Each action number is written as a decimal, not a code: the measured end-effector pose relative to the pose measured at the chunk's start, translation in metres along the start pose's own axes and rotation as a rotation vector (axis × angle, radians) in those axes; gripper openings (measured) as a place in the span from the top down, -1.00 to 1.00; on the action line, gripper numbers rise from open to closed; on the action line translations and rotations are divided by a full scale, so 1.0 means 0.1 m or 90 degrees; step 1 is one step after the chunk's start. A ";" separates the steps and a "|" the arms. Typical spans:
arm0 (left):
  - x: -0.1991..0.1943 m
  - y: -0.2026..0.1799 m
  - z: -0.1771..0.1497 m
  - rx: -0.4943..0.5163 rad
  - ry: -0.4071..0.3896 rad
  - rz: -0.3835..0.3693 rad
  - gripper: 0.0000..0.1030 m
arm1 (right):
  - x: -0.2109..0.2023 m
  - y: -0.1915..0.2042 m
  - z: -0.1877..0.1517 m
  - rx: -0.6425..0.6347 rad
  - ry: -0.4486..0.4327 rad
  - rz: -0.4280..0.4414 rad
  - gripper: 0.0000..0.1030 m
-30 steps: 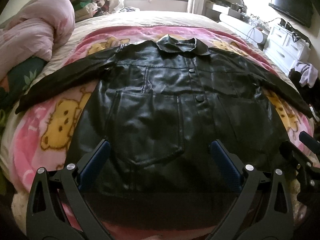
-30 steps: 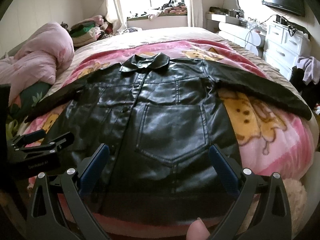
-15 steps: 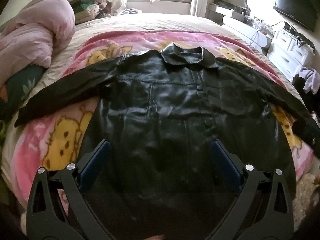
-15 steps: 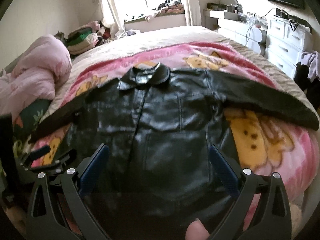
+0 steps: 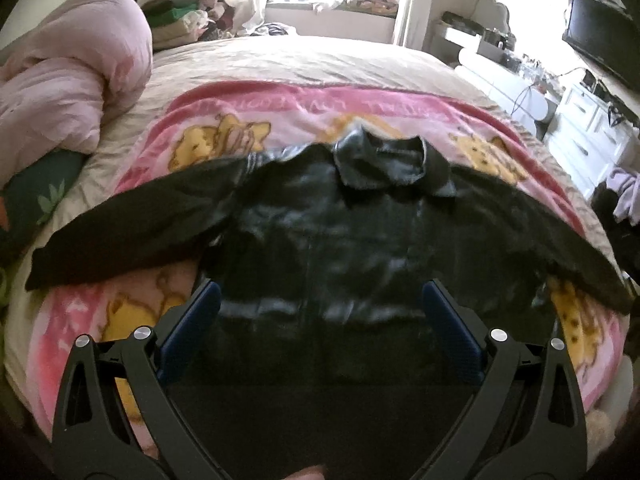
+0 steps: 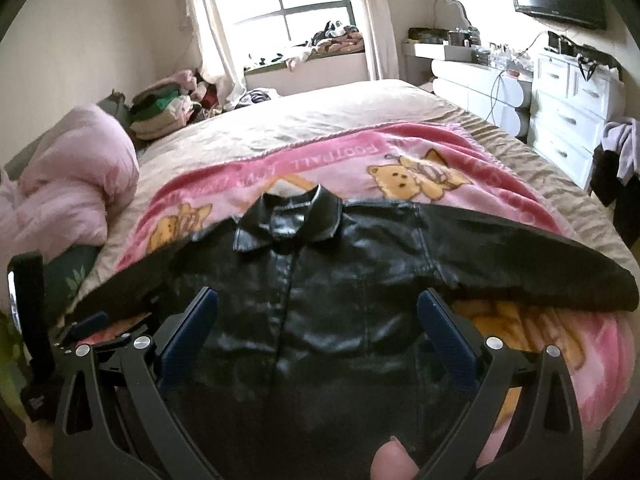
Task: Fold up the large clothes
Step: 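Grasp the jacket sleeve cuff with the right gripper, then lift the sleeve with the right gripper and fold it across the jacket back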
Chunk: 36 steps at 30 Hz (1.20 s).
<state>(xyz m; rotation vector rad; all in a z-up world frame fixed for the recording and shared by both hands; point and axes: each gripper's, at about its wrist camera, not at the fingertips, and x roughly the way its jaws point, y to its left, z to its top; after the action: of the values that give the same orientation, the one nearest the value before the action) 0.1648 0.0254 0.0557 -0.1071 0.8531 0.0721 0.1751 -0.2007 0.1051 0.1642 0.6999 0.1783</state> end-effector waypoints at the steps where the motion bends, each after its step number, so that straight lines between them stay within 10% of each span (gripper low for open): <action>1: 0.02 -0.02 0.06 0.003 -0.001 -0.002 -0.83 | 0.00 -0.01 0.05 0.003 -0.005 -0.004 -0.92; 10: 0.38 -0.36 0.38 0.018 0.015 -0.028 -0.83 | 0.36 -0.55 0.37 0.070 -0.019 -0.067 -0.92; 36: 1.04 -1.23 0.34 0.068 0.056 -0.057 -0.83 | 0.44 -2.81 -0.03 0.405 -0.049 -0.275 -0.92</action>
<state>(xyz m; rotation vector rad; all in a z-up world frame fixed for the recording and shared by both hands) 0.2713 -0.0901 0.0073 -0.0492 0.9372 -0.0627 0.2362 -0.4642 0.0166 0.6162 0.6811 -0.4703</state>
